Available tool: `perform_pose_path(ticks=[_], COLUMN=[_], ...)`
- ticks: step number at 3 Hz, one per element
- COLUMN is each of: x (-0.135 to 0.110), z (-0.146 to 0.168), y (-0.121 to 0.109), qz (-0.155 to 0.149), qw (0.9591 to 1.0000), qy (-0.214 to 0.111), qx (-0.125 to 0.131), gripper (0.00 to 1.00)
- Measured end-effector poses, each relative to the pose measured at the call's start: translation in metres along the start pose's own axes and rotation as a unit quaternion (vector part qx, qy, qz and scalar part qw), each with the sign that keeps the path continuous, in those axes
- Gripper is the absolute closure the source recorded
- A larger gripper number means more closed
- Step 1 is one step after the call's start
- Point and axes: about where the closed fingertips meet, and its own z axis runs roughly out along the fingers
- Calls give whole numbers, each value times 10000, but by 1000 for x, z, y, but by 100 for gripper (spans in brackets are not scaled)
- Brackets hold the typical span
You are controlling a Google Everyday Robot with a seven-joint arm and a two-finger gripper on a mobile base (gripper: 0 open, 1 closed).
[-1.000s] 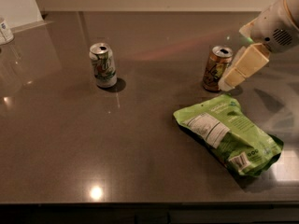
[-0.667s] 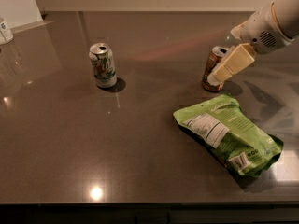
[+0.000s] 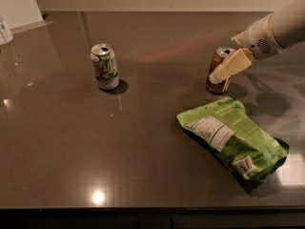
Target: Knock orange can over
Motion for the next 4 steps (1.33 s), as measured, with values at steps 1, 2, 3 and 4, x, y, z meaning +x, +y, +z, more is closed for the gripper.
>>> perform_pose_path(ticks=[1, 2, 3, 4], x=[6, 8, 8, 5], z=[5, 9, 13, 11], y=[1, 3, 7, 8], qz=[-5, 32, 36, 31], qw=[10000, 9998, 9995, 9993], qy=[5, -19, -36, 10], qx=[-95, -193, -310, -368], gripper=[0, 17, 41, 64])
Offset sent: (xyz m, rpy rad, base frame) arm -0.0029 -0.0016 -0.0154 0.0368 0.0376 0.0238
